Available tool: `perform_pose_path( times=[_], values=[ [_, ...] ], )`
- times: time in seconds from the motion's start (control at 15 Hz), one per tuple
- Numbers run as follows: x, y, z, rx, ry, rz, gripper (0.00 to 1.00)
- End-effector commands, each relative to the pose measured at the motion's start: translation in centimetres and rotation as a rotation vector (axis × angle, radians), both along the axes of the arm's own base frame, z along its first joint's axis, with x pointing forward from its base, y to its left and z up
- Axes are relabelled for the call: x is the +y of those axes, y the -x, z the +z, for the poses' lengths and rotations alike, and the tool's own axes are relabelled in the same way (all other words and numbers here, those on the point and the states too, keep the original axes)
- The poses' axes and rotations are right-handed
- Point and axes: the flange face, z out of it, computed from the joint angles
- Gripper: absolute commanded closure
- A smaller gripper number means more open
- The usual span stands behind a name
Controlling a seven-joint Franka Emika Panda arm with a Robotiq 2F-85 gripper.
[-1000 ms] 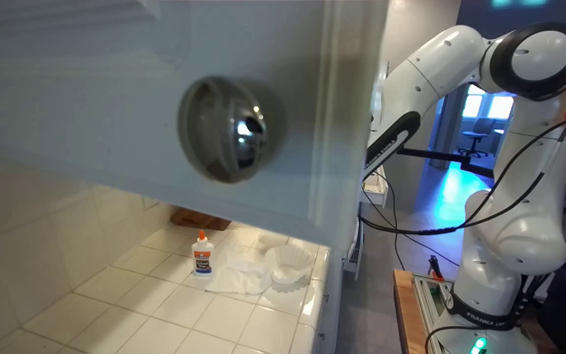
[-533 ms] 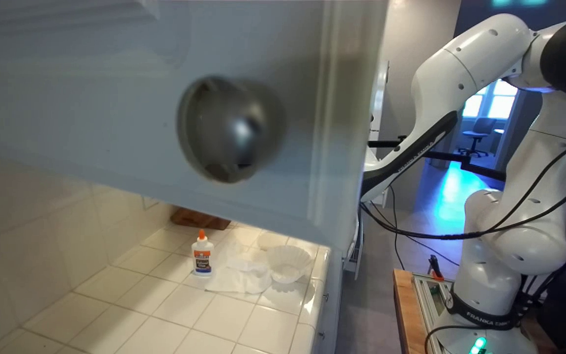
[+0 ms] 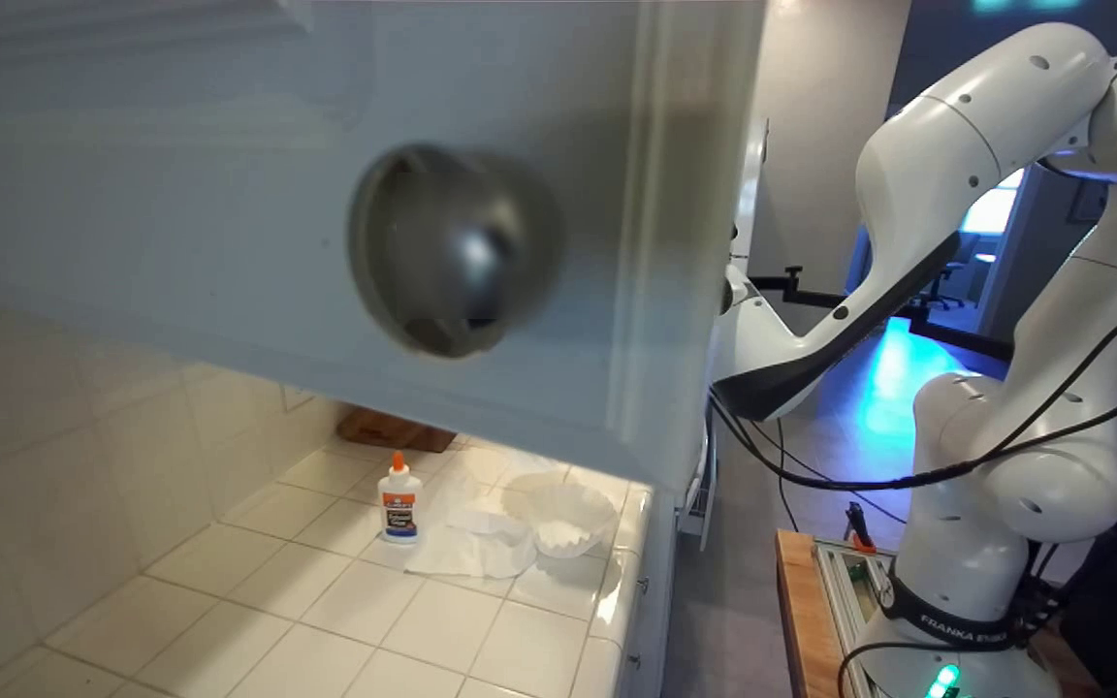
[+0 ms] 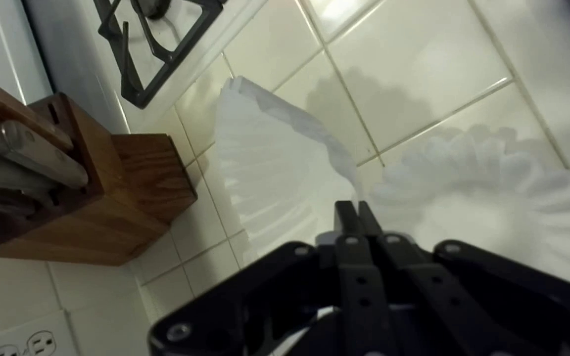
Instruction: Stack the coffee filter on the right onto the on the left
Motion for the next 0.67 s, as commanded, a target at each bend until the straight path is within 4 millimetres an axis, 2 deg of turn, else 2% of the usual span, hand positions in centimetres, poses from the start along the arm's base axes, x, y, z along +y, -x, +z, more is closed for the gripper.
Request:
perform_pose_path(
  times=[0.0, 0.27, 0.33, 0.6],
  values=[
    [1.3, 2.6, -0.2, -0.031, 0.028, 0.082, 1.00],
    [2.7, 5.0, -0.5, -0.038, 0.049, 0.167, 1.00],
    [3.6, 3.1, -0.1, -0.041, 0.056, 0.192, 1.00],
    [5.0, 3.5, -0.1, -0.044, 0.065, 0.259, 1.00]
  ],
)
